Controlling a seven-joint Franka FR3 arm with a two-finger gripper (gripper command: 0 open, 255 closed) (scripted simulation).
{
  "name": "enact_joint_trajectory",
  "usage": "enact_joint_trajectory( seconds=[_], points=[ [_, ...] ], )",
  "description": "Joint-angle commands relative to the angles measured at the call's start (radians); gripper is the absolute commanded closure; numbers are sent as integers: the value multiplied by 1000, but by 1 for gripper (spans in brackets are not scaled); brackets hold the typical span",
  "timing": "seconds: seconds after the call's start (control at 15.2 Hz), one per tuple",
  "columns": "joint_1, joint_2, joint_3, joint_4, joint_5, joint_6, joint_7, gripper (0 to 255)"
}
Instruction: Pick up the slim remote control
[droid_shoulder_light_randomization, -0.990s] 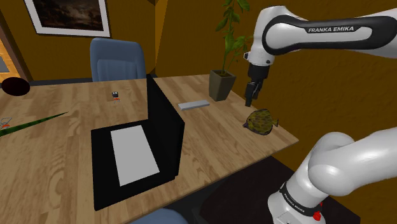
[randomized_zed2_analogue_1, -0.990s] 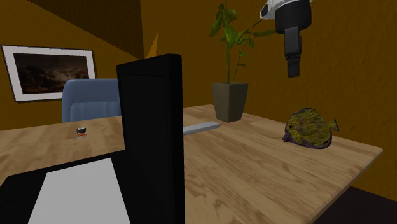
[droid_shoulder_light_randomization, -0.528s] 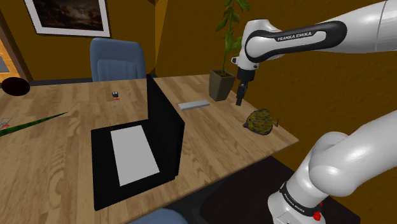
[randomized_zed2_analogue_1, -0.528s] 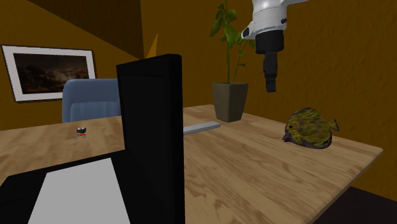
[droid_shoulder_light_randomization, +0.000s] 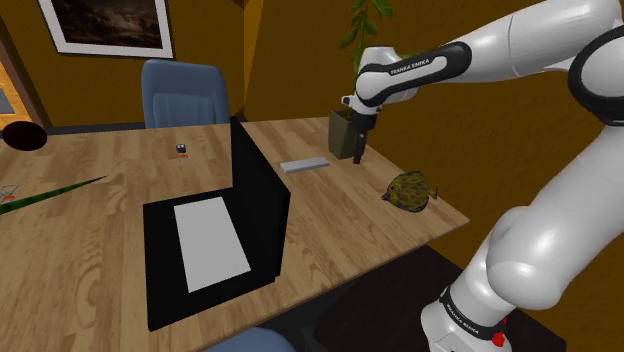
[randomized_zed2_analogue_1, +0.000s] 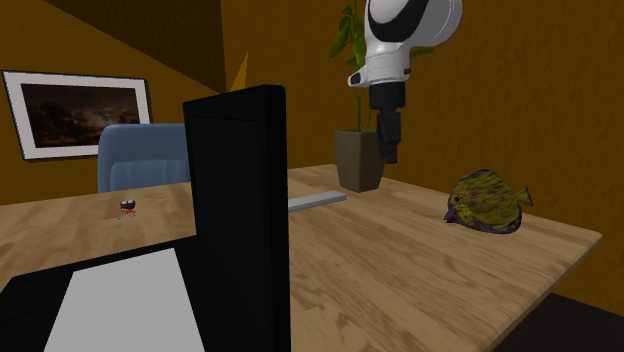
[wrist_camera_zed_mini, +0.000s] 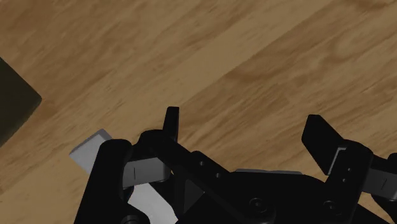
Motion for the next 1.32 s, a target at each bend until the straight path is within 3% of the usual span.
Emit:
enact_joint_trajectory(
  seconds=[0.0, 0.46, 0.99, 1.25],
  points=[
    [5, 83, -8, 52, 27, 40, -78, 0],
    [-12, 348, 15, 272, 126, 107, -321, 0],
    [-56, 640, 91, 594, 192, 108, -535, 0],
    [-59, 669, 97, 595, 197, 137, -543, 0]
  ],
)
